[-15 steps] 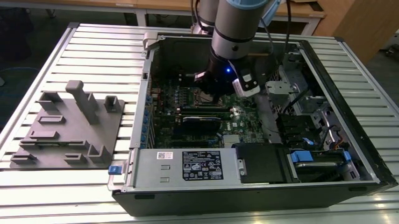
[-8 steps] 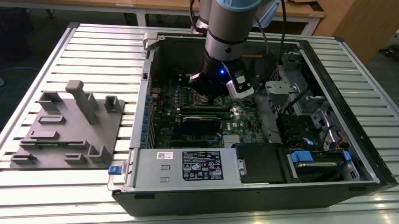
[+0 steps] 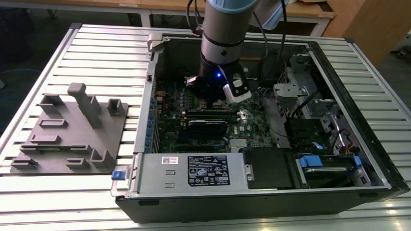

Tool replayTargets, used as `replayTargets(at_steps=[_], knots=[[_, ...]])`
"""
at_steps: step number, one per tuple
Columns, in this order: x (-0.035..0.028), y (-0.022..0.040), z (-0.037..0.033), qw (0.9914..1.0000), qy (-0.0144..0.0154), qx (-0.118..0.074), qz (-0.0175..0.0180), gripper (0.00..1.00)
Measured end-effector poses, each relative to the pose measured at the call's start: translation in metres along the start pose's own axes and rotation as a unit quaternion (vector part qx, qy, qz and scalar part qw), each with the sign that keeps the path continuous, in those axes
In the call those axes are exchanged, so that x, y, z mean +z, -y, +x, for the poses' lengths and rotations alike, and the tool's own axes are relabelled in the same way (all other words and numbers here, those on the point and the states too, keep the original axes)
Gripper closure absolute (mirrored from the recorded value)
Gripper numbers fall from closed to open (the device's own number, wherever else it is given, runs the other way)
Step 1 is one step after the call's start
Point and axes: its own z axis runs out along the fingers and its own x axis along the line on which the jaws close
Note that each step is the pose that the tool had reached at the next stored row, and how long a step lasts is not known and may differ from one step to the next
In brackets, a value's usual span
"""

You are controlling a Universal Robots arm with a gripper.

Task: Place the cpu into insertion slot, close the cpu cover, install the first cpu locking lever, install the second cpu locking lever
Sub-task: 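Install the second cpu locking lever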

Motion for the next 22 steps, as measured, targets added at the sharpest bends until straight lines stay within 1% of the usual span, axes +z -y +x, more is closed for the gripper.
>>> replayTargets(at_steps=[5,8,12,14,15,16,19,22], knots=[[0.0011,0.0012,0.0059,1.0,-0.0001,0.0,-0.0016,0.89],[0.0017,0.0031,0.0071,0.99999,-0.0004,0.0,-0.0042,0.89],[0.0026,0.0059,0.0082,0.99998,-0.0008,0.0,-0.0063,0.89],[0.0027,0.0078,0.0085,0.99996,-0.0011,0.0,-0.0084,0.89],[0.0028,0.0092,0.0088,0.99995,-0.0013,0.0,-0.0099,0.89],[0.0029,0.0106,0.009,0.99993,-0.0014,0.0,-0.0121,0.89],[0.004,0.0138,0.0094,0.99977,-0.0018,0.0,-0.0213,0.89],[0.0046,0.0143,0.0098,0.99956,-0.0022,-0.001,-0.0296,0.89]])
